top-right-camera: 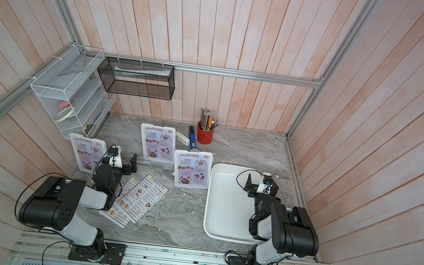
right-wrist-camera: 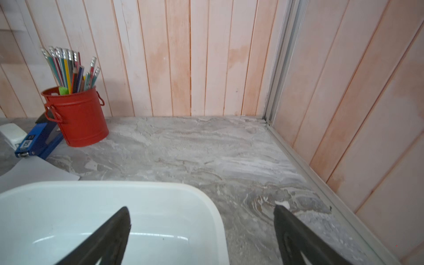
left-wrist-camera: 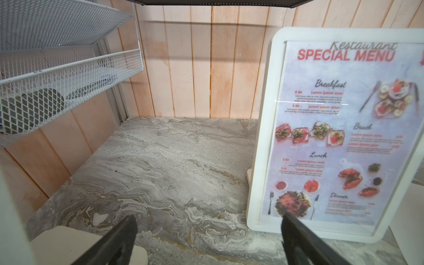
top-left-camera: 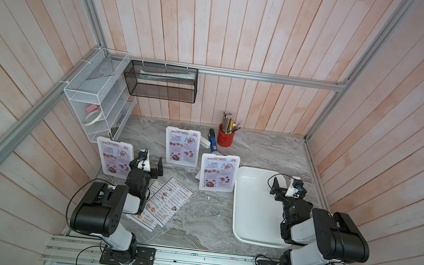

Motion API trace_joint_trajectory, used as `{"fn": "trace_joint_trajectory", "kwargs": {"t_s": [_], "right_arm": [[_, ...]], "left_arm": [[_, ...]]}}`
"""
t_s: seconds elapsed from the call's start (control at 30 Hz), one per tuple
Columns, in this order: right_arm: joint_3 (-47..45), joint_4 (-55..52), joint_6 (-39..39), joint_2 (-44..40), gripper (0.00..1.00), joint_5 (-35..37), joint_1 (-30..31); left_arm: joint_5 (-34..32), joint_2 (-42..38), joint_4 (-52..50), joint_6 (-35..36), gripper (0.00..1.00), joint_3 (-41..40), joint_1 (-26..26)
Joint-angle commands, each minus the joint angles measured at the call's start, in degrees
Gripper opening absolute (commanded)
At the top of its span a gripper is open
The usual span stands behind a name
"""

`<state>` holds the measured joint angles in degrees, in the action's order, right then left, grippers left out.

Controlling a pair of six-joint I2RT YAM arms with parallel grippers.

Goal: Replace the menus in the menu holders
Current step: Reset both arms

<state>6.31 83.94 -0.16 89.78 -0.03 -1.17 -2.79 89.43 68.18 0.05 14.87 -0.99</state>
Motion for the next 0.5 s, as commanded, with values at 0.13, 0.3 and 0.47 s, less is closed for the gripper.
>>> {"fn": "trace_joint_trajectory", "kwargs": {"t_s": [0.13,0.3,0.47], "right_arm": [[6.11,-9.2,1.03,-1.22,0.98,2.92,-0.15],[6.22,-8.93,0.94,-0.87,0.98,1.95,-0.16],[5.83,-7.47,2.23,-0.42,0.98,-0.85,-1.91]], "left_arm": [[0.72,0.28,0.82,0.58,1.0,-0.11,0.42],[0.77,0.28,0.82,0.56,1.0,-0.1,0.45],[0.76,0.23,0.84,0.57,1.0,-0.11,0.5]]}}
